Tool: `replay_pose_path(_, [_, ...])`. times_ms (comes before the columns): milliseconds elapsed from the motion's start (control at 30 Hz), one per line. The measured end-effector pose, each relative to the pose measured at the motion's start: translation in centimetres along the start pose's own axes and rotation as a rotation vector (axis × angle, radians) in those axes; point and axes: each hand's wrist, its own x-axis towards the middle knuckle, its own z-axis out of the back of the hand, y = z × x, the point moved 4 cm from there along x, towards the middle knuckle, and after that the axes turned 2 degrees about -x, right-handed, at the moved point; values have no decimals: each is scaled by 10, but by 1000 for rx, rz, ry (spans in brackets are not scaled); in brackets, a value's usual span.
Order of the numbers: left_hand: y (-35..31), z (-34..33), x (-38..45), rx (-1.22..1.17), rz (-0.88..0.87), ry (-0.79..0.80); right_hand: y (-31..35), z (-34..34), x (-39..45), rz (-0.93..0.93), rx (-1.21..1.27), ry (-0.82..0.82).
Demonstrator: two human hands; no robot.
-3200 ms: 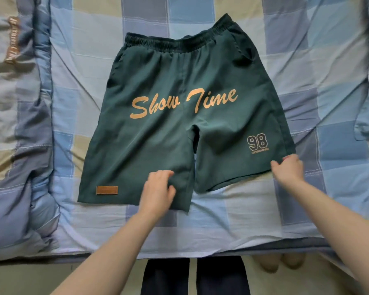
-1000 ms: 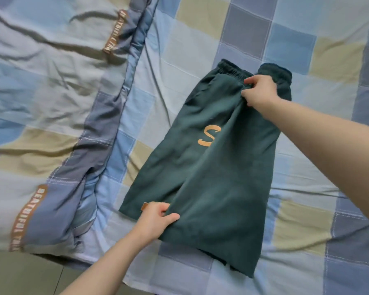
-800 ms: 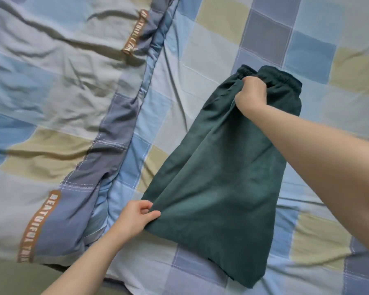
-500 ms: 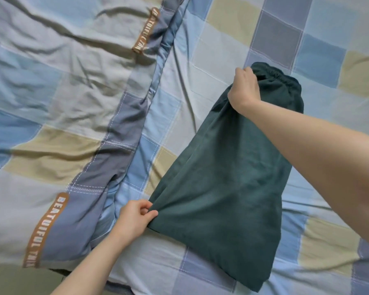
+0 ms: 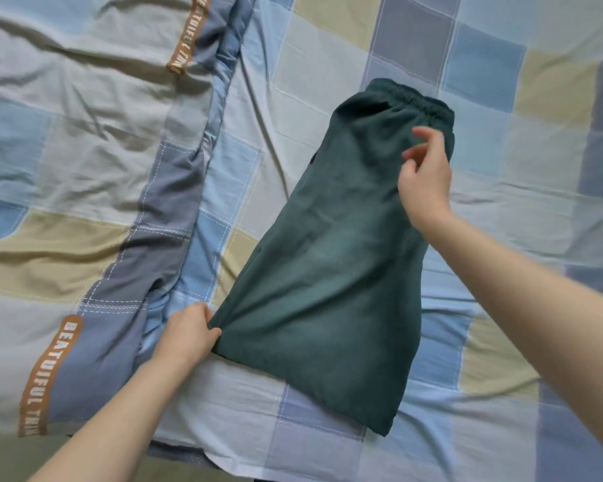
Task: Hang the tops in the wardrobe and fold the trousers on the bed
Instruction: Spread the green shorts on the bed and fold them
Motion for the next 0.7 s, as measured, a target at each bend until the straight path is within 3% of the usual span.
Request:
replay_pose_path(100, [-12, 0, 1, -75, -28, -9, -106, 34, -73, -417, -17, -90])
replay_pose_path(200, [-22, -5, 8, -188, -36, -5, -178, 45, -151, -816, 155, -32])
replay_pose_path(300, [-17, -8, 17, -313, -10, 40, -185, 28, -195, -1050, 429, 147])
replay_pose_path(467, [-8, -14, 20, -466, 8, 102, -165, 7, -205, -1401, 664, 471])
replay_pose_path(600, [-7, -18, 21, -467, -8, 90, -142, 2, -193, -1443, 853, 601])
replay_pose_path(633, [-7, -18, 23, -453, -12, 88, -139, 3, -190, -1415, 856, 576])
replay_pose_path(700, [-10, -19, 22, -447, -25, 89, -142, 11, -182, -1294, 807, 339])
